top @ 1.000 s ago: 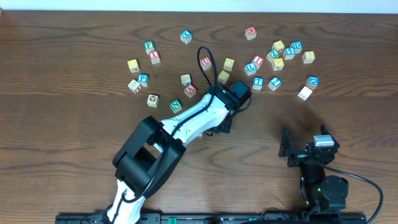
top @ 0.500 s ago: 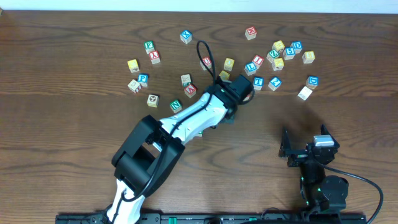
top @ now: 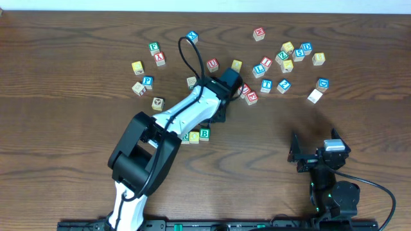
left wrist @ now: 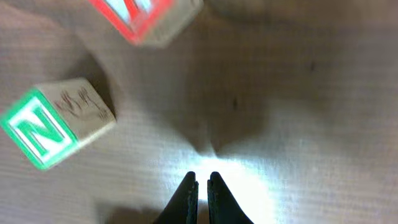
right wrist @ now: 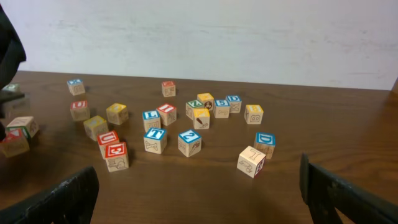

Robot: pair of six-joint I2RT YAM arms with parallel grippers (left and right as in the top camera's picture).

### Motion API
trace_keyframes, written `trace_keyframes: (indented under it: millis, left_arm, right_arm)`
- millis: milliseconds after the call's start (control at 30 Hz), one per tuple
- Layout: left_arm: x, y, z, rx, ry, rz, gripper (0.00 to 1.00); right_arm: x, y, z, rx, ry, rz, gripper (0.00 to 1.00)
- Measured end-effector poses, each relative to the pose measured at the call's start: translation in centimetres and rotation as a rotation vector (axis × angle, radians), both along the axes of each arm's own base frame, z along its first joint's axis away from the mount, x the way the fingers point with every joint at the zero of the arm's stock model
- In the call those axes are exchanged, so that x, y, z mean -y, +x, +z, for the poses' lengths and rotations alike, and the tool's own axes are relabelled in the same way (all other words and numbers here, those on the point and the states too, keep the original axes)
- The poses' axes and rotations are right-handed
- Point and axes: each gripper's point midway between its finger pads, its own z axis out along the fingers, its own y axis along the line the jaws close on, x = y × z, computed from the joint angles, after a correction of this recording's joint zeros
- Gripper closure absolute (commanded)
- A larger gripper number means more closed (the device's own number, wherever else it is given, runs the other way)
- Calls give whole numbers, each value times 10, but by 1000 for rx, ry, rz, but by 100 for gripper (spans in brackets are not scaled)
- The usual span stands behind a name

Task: Spell out ROBOT

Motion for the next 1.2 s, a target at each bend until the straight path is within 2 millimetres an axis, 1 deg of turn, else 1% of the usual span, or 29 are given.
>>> trace_keyframes:
  millis: [133,333,1033,1200]
  left_arm:
    - [2,-8,-1,-23,11,-14,92]
    - [-5,-17,-1,-60,37,-15,93]
    - [-9,-28,-1,-107,54,-16,93]
    - [-6,-31,-2,-129,33,-38,93]
  right_arm:
    - [0,0,0,0,0,0,1]
    - [0,0,0,0,0,0,1]
    - [0,0,0,0,0,0,1]
    - [0,0,0,0,0,0,1]
